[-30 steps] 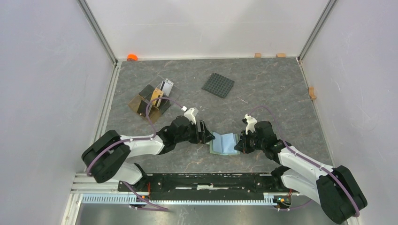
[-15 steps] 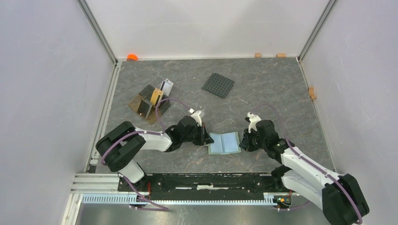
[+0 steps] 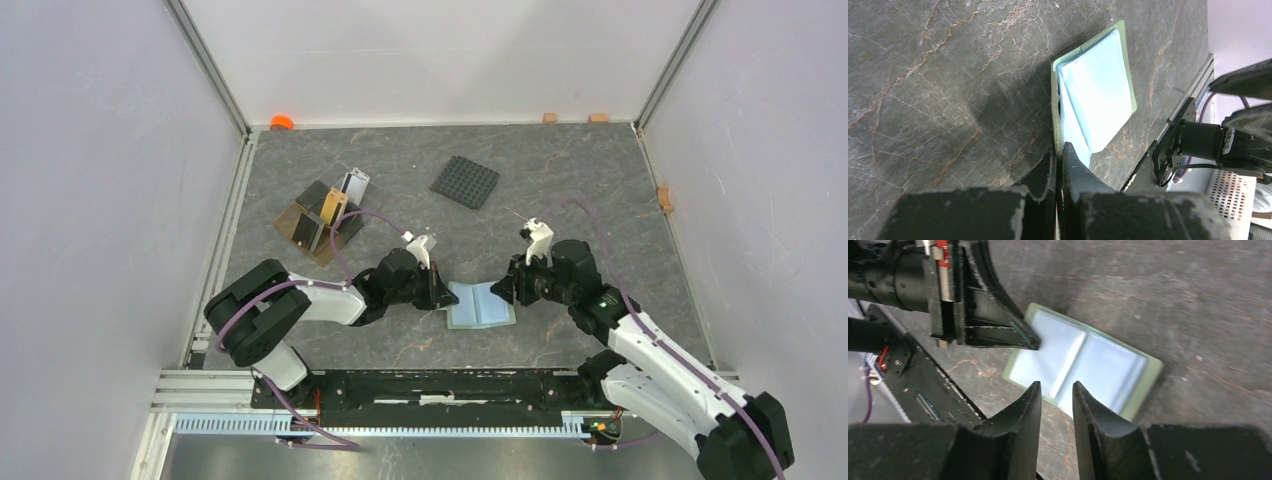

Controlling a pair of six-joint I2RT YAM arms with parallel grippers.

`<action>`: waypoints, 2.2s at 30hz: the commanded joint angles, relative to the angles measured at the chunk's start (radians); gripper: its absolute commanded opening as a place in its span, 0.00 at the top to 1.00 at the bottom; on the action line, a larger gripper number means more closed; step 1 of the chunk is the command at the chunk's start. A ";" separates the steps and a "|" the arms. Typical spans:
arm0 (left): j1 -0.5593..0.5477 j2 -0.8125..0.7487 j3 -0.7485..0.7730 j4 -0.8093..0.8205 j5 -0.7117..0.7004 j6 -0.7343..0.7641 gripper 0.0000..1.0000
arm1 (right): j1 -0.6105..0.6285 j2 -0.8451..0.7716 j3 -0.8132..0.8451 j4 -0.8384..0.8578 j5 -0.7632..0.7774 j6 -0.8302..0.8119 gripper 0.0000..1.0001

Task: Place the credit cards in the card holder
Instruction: Open the card holder at the center of the board.

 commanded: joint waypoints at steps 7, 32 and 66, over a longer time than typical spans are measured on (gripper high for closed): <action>-0.005 -0.012 -0.012 0.051 -0.004 -0.015 0.98 | 0.148 0.246 -0.065 0.316 -0.102 0.098 0.67; 0.040 0.025 0.028 -0.135 -0.011 0.196 0.98 | 0.012 0.212 -0.226 0.259 0.057 0.079 0.67; 0.630 -0.140 0.642 -1.144 -0.635 0.402 0.03 | -0.021 -0.023 -0.127 0.148 -0.034 -0.040 0.53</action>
